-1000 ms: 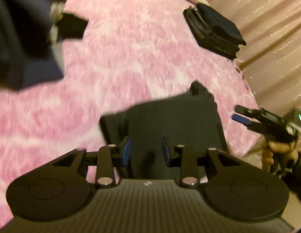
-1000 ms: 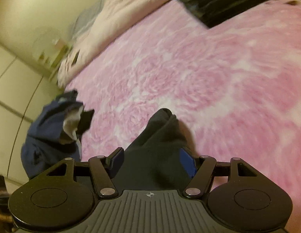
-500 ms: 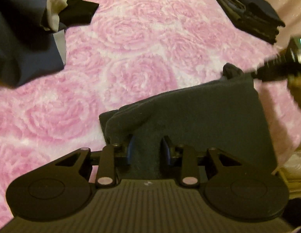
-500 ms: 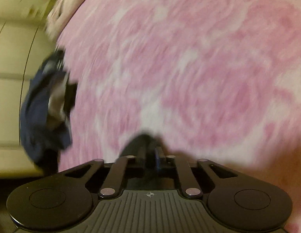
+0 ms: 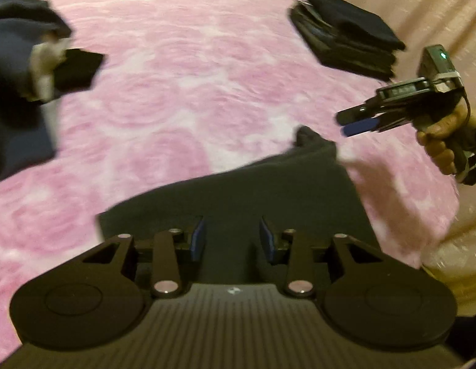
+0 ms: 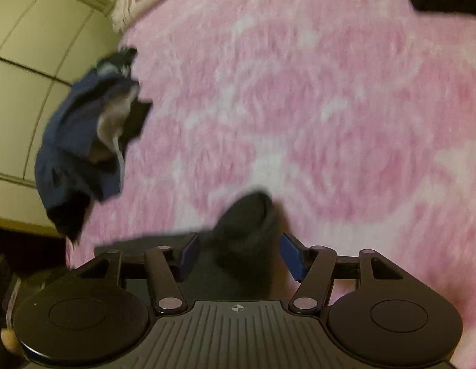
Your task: Fold clothes
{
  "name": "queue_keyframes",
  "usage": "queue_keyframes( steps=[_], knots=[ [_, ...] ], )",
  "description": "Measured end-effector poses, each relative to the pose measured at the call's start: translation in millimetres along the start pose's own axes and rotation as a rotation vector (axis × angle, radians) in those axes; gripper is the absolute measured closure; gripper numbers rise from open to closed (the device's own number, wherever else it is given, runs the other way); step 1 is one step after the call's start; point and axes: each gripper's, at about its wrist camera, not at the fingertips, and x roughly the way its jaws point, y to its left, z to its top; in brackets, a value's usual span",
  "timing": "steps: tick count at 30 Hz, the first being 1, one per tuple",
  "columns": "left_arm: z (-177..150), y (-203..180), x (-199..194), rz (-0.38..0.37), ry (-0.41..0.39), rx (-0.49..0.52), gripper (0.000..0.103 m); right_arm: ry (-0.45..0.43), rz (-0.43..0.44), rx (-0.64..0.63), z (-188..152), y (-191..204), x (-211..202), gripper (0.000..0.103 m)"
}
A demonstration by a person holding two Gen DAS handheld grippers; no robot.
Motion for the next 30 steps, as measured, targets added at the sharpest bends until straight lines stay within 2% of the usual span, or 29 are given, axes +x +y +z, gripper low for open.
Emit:
queue_keyframes(
  steps=[1,2,3,5,7,10,12,15,17,19,22,25,26,27,28,30],
  knots=[
    [-2,4,9,0.006,0.025,-0.008,0.07,0.033,-0.003,-0.001,-2,-1,12,0.053],
    [-7,12,18,0.01,0.047,-0.028,0.073,0.052,-0.003,-0.009,0,-1,24,0.068],
    [-12,22,26,0.012,0.065,-0.052,0.079,0.054,-0.01,-0.017,5,-2,34,0.068],
    [-18,42,29,-0.01,0.047,-0.127,0.096,0.052,-0.013,-0.02,17,-3,45,0.068],
    [-19,56,25,-0.025,0.04,-0.195,0.1,0.044,-0.022,-0.044,23,0,42,0.067],
    [-17,51,6,0.011,0.011,-0.199,0.099,0.014,-0.063,-0.09,18,10,23,0.067],
    [-18,47,-10,0.043,-0.026,-0.198,0.094,-0.029,-0.095,-0.131,13,24,9,0.067],
    [-19,53,-30,0.103,-0.118,-0.261,0.078,-0.065,-0.063,-0.228,8,54,-3,0.067],
    [-17,65,-22,0.128,-0.111,-0.29,0.077,-0.024,-0.012,-0.308,5,76,12,0.067],
    [-18,75,-6,0.142,-0.083,-0.272,0.077,0.028,0.026,-0.393,1,95,33,0.067],
    [-17,88,11,0.138,-0.088,-0.225,0.075,0.093,0.002,-0.495,-3,107,73,0.067],
    [-17,100,2,0.13,-0.095,-0.258,0.075,0.095,-0.033,-0.543,-7,112,77,0.067],
    [-20,104,-6,0.139,-0.102,-0.28,0.068,0.088,-0.041,-0.557,-11,115,72,0.064],
    [-22,108,-14,0.149,-0.109,-0.303,0.068,0.079,-0.049,-0.571,-15,118,64,0.052],
    [-26,111,-24,0.158,-0.12,-0.322,0.074,0.066,-0.054,-0.588,-21,122,57,0.046],
    [-38,106,-50,0.17,-0.144,-0.324,0.077,0.046,-0.043,-0.617,-36,132,46,0.044]
  ],
)
